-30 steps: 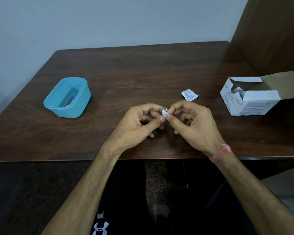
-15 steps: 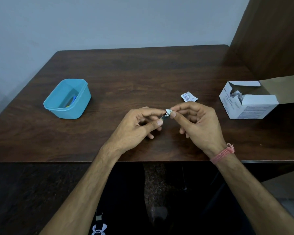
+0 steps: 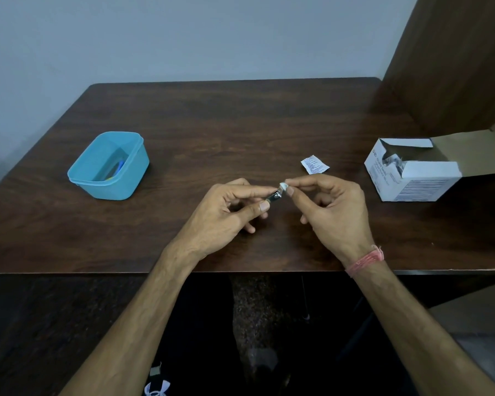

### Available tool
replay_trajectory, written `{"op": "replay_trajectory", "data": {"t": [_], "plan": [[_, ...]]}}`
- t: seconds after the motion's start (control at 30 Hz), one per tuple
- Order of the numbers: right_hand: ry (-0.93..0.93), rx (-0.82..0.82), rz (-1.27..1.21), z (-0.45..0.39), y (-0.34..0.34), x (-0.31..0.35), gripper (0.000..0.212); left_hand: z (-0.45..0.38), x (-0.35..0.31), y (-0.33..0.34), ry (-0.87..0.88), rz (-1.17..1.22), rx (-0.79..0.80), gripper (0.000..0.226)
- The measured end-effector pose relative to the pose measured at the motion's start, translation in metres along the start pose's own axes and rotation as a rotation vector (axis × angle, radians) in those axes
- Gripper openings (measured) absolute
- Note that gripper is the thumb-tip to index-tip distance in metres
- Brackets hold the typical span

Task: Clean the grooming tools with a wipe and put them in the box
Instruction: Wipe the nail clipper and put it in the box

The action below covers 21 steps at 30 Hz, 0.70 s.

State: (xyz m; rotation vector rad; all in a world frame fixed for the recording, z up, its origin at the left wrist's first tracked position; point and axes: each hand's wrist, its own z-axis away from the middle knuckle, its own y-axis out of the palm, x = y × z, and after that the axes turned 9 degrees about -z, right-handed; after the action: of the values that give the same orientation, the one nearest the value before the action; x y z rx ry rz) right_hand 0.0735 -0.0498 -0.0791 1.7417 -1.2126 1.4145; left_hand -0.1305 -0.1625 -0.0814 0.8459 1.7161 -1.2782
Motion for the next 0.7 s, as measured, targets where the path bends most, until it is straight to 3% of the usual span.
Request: {"op": "replay_trajectory", "data": {"t": [0.53,0.7], "plan": [[-0.007,-0.054,0.016,-0.0015,-0.0019,-0.0043,0.016,0.0018,-0.0039,-0.0024,0.005,0.018,0.081,0.030],[0.037,-0.135,-0.236,-0.0037,-0.0065,-0.0018,0.006,0.0020,-0.0042,-0.0032,-0.004,0.061,0.056,0.026]]}}
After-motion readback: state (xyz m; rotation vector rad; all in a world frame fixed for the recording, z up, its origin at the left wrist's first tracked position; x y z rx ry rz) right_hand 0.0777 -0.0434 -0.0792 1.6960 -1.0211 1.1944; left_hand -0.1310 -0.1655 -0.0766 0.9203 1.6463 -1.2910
